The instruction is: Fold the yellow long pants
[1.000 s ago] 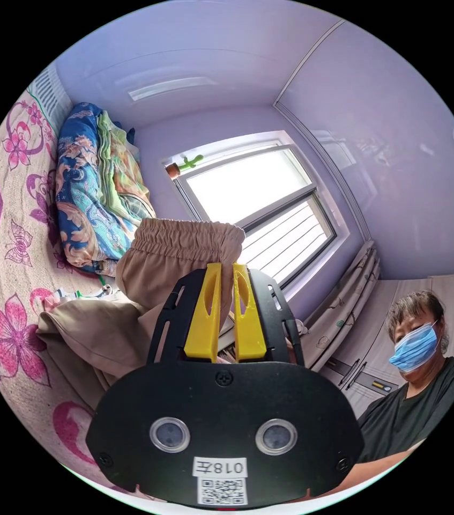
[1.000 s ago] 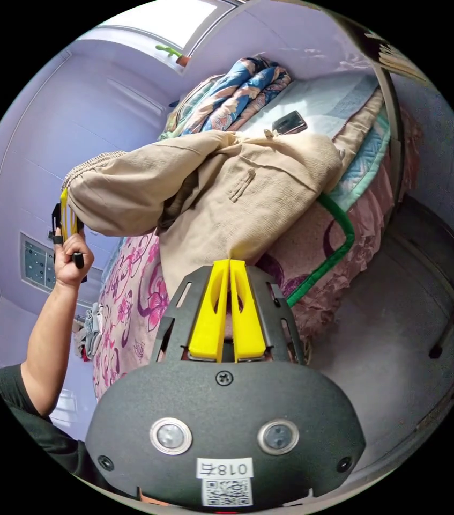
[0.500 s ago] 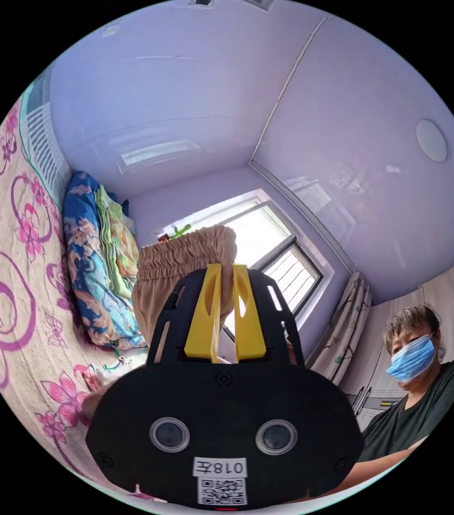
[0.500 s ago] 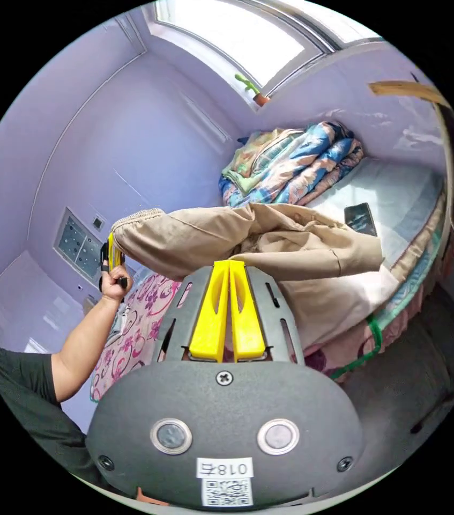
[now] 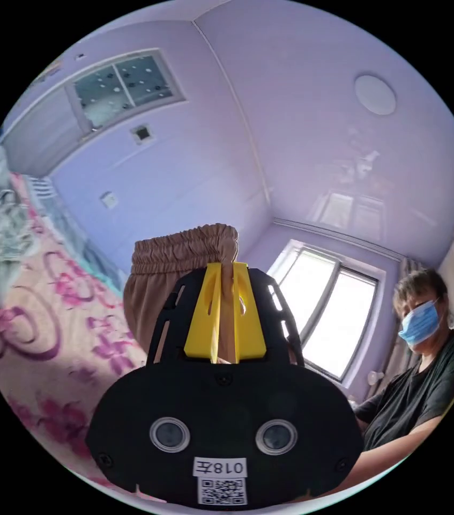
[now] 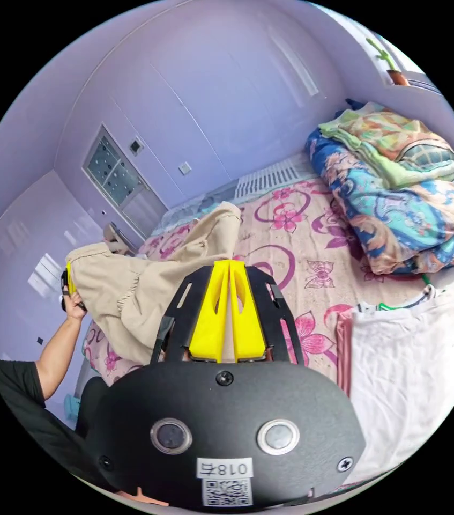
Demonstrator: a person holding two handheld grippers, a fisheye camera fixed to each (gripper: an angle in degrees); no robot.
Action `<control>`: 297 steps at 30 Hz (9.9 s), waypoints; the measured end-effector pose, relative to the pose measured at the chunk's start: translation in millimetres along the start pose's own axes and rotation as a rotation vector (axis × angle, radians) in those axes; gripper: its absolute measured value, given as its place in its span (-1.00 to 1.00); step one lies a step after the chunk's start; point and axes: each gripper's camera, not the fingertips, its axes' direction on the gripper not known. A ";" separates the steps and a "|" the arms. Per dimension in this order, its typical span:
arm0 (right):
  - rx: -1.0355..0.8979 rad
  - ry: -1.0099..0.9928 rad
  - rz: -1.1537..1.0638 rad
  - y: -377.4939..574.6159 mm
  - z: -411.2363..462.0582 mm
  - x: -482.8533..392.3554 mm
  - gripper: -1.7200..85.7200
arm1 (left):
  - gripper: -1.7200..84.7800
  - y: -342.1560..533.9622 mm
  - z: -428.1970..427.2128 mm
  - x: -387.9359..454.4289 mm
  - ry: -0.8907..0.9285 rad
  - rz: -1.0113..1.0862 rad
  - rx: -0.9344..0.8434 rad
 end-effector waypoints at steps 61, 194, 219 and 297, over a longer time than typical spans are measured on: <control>-0.086 0.530 0.267 -28.1 8.5 143.8 -0.71 | -0.76 177.5 243.8 -15.8 -0.618 0.568 -0.943; -0.128 0.621 -0.169 -116.4 41.8 -21.8 -0.78 | -0.76 241.9 154.0 -139.6 -1.005 0.251 -1.044; -0.104 0.523 0.046 180.7 -183.7 -71.8 -0.86 | -0.60 303.5 -69.4 -53.0 -0.895 0.123 -0.829; 0.262 -0.247 0.766 0.9 23.3 249.9 -0.96 | -0.86 368.1 -26.0 -319.8 -0.576 -0.633 -0.169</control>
